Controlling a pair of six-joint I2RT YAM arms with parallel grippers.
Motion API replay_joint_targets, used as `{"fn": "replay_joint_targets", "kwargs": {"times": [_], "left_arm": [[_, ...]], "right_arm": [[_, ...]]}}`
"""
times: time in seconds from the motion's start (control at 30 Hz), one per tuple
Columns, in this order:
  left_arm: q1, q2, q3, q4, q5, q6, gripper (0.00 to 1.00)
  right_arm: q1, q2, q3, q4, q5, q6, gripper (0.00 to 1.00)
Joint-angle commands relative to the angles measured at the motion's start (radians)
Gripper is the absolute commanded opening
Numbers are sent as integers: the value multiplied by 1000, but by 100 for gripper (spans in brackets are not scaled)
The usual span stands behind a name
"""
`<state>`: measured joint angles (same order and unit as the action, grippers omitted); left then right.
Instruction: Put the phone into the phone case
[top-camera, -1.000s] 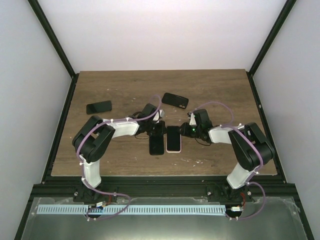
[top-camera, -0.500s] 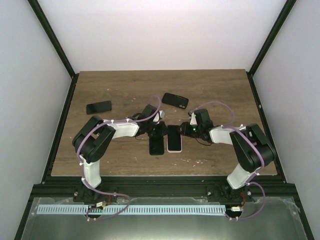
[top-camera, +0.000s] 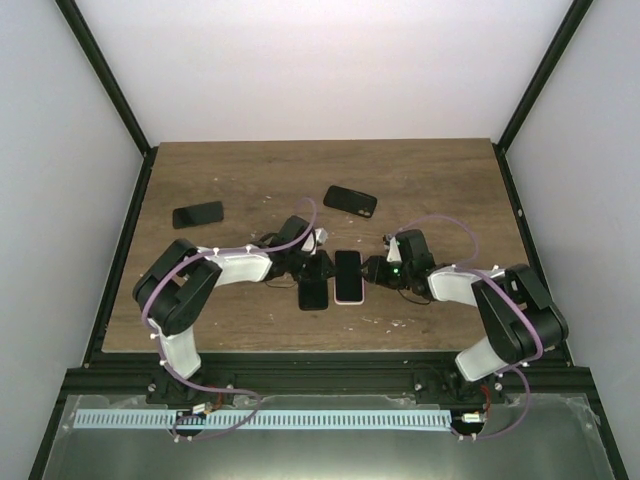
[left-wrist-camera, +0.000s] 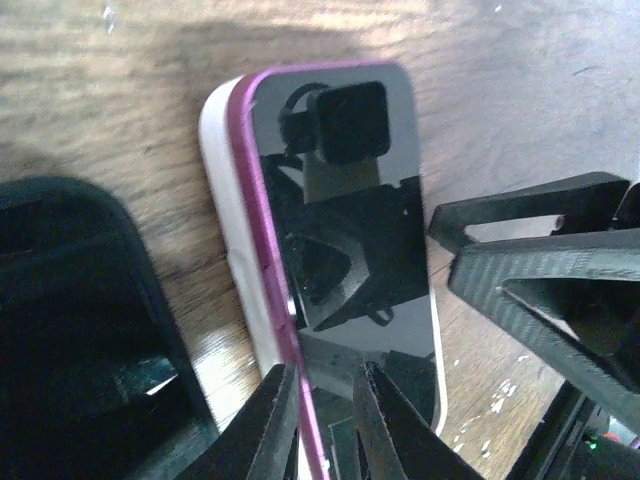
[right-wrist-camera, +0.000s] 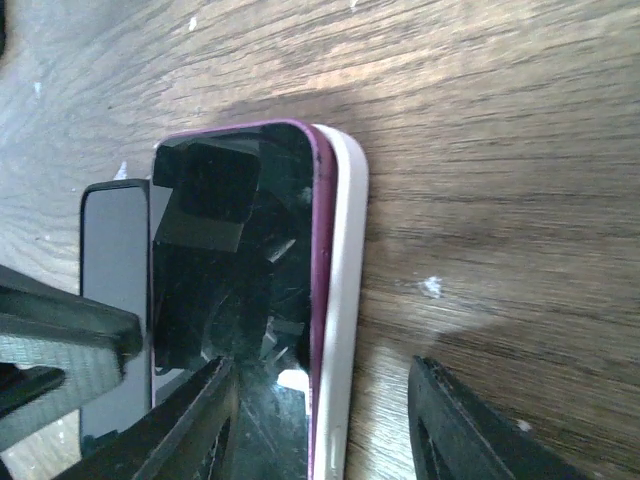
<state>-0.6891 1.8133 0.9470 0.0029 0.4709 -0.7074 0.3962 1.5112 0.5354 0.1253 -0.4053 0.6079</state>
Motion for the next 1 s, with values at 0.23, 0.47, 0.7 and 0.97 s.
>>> {"fn": "replay_joint_targets", "kwargs": {"times": [0.23,0.47,0.7,0.97], "left_arm": [[8,24,-40,17,6,22,14],[14,35,-109,134,117,-81,14],[14,8,-128,99,118,-87,16],[-2,-13,-146,86,106,-81,15]], "right_arm": [[15,94,-56,203,-185,136,50],[15,103,-26,297,-242,236,51],[15,67,-54,362,-305,312,52],[15,23,-106,369,-350,288,50]]}}
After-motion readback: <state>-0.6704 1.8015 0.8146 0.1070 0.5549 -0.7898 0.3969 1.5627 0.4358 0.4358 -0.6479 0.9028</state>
